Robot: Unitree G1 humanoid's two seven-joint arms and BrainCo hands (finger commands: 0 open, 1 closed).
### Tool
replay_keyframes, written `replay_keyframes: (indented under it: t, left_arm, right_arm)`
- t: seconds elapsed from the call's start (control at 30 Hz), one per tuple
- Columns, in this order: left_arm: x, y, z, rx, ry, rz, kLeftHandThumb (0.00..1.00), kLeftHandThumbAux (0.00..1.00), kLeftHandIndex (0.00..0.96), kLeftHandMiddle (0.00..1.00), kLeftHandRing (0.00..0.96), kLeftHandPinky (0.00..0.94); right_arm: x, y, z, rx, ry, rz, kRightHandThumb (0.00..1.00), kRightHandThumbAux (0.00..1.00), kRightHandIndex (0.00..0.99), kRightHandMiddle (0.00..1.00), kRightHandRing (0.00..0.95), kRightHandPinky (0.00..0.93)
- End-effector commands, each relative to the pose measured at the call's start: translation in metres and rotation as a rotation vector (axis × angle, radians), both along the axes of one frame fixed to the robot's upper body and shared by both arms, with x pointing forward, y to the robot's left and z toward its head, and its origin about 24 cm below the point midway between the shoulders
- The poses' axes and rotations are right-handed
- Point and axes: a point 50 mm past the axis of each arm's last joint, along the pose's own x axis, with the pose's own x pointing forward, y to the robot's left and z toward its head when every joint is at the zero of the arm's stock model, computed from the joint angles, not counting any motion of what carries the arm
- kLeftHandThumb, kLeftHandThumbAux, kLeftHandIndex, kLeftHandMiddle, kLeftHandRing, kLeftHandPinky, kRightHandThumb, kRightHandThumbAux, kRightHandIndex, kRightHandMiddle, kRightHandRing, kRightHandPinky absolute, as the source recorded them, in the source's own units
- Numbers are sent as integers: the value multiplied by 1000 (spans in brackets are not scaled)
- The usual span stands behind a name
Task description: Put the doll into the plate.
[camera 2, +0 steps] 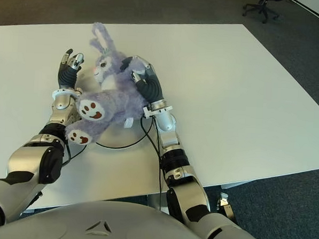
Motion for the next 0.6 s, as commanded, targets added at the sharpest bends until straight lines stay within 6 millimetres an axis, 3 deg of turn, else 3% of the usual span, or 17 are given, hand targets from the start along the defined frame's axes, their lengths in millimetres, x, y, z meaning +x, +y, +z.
replay_keyframes:
  t: [0.03, 0.13, 0.27, 0.3, 0.33, 0.4, 0.43, 0.6]
  left_arm:
    - [-32, -7, -52, -42, 224, 2, 0, 464, 57, 196, 181, 102]
    - [-32, -8, -52, -45, 223, 4, 0, 463, 66, 201, 187, 147]
    - [-32, -8, -52, -45, 222, 3, 0, 459, 61, 198, 186, 123]
    - [-32, -8, -52, -44, 224, 3, 0, 456, 53, 195, 187, 125]
    - [-32, -8, -52, -43, 225, 3, 0, 452, 50, 198, 193, 140]
    - [-32, -8, -52, -44, 228, 3, 0, 451, 50, 201, 195, 145]
    - [-32, -8, -52, -44, 228, 3, 0, 451, 52, 203, 197, 147]
    - [-32, -8, -53, -40, 230, 2, 0, 452, 53, 205, 195, 131]
  right_arm:
    - [-27, -15, -63, -26, 245, -47, 1000, 670, 344, 467, 497, 499]
    - [-27, -16, -63, -53, 238, -52, 1000, 671, 348, 456, 496, 474]
    - [-27, -16, -64, -72, 237, -53, 1000, 670, 367, 448, 476, 463]
    - [-27, -16, -64, -87, 240, -50, 969, 667, 385, 450, 475, 407]
    - [-27, -17, -65, -98, 243, -48, 866, 678, 406, 450, 372, 337]
    - [-27, -17, -65, -123, 248, -40, 835, 682, 413, 447, 332, 312]
    - [-27, -17, -65, -130, 249, -38, 732, 704, 408, 337, 302, 289]
    - [-25, -17, -67, -191, 250, -22, 681, 716, 401, 246, 238, 225]
